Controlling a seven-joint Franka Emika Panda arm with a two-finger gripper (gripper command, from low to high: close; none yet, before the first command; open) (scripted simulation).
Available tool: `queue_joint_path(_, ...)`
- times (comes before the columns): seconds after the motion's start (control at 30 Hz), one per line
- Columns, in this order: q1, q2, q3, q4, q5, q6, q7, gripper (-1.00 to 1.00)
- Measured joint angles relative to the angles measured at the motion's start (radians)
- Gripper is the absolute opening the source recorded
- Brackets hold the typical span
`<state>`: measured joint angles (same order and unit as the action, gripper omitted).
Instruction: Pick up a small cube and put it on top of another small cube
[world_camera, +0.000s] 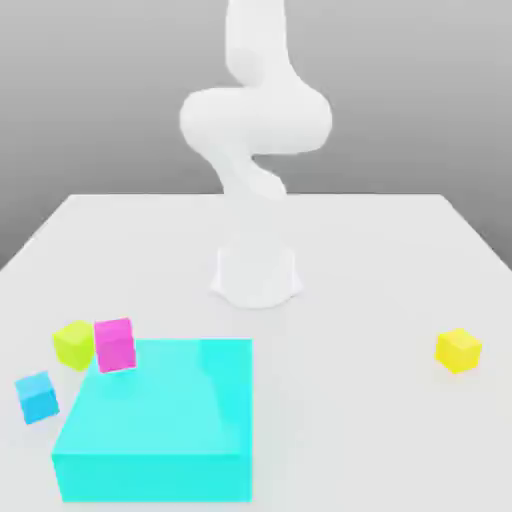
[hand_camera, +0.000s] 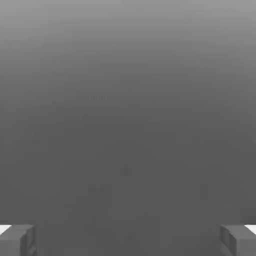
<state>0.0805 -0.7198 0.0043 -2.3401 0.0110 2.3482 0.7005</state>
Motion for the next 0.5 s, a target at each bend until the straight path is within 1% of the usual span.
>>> queue_joint_path(0.23,0.219,0.228,0.029,-0.114,0.033,0.137,-0.285,0.0)
queue_joint_path(0.5,0.426,0.482,0.108,-0.241,0.06,0.289,-0.594,0.0)
